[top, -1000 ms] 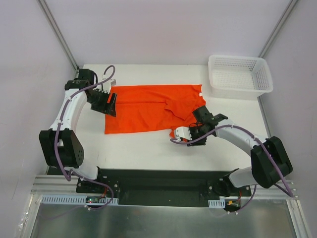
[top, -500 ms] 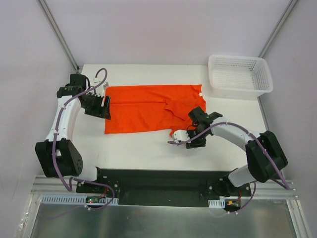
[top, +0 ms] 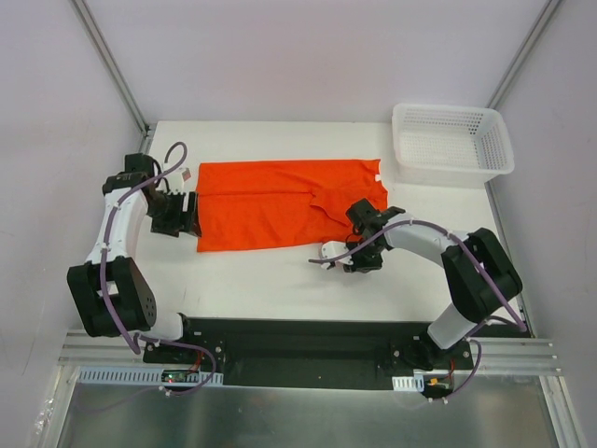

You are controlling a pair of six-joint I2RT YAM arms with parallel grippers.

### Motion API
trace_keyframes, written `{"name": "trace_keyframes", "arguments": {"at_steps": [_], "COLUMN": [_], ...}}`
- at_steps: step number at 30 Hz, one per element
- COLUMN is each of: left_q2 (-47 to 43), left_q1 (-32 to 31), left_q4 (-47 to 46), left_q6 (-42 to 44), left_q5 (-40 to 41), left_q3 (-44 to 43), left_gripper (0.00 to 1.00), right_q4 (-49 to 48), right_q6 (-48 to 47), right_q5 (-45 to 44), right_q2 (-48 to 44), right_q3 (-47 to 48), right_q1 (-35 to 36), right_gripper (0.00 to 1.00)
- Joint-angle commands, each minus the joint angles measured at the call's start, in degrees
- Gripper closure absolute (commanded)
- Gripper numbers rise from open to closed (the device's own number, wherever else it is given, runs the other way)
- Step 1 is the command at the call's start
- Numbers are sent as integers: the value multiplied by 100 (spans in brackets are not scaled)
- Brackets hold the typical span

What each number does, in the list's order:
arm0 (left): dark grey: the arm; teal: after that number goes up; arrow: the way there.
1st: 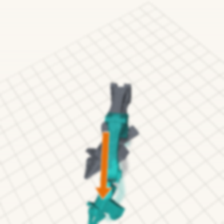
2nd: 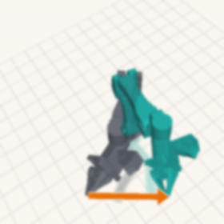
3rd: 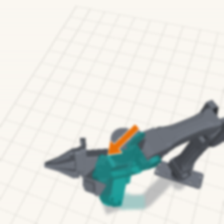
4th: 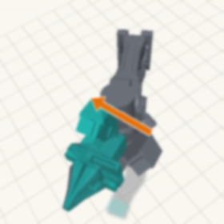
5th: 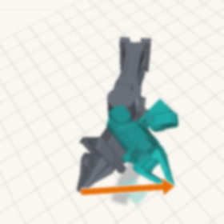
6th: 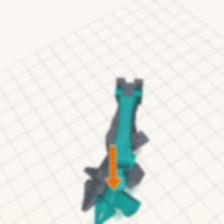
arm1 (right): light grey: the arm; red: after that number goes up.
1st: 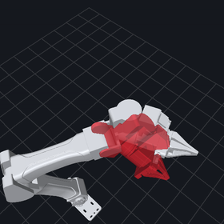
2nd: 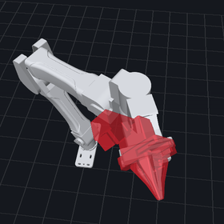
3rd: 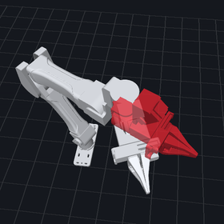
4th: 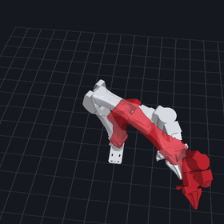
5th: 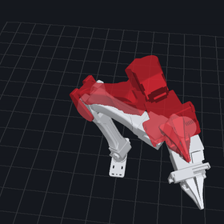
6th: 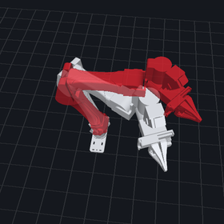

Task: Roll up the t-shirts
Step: Fold the T-shirt at the center of the board.

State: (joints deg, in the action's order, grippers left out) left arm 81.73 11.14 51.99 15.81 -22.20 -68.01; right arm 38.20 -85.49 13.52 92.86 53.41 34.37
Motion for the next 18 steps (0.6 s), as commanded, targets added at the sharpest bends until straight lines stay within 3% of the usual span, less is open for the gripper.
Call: {"name": "trace_keyframes", "arguments": {"at_steps": [1,3,10,18], "left_q2": [-61,26,641,1792], "left_q1": [178,222,214,205], "left_q4": [-48,-101,-355,-400], "left_q6": [-561,-719,-957,-826], "left_q5": [-162,-320,-391,-224], "left_q3": [244,349,394,-45], "left_gripper": [31,31,33,52], "right_q4": [-172,-172,-286,143], "right_q6": [314,498,1974,2722], "right_q5": [-226,-244,-429,-332], "right_q2": [312,259,-101,30], "right_q3": [47,82,530,1136], "right_q1": [52,43,43,43], "right_gripper": [86,99,99,99]}}
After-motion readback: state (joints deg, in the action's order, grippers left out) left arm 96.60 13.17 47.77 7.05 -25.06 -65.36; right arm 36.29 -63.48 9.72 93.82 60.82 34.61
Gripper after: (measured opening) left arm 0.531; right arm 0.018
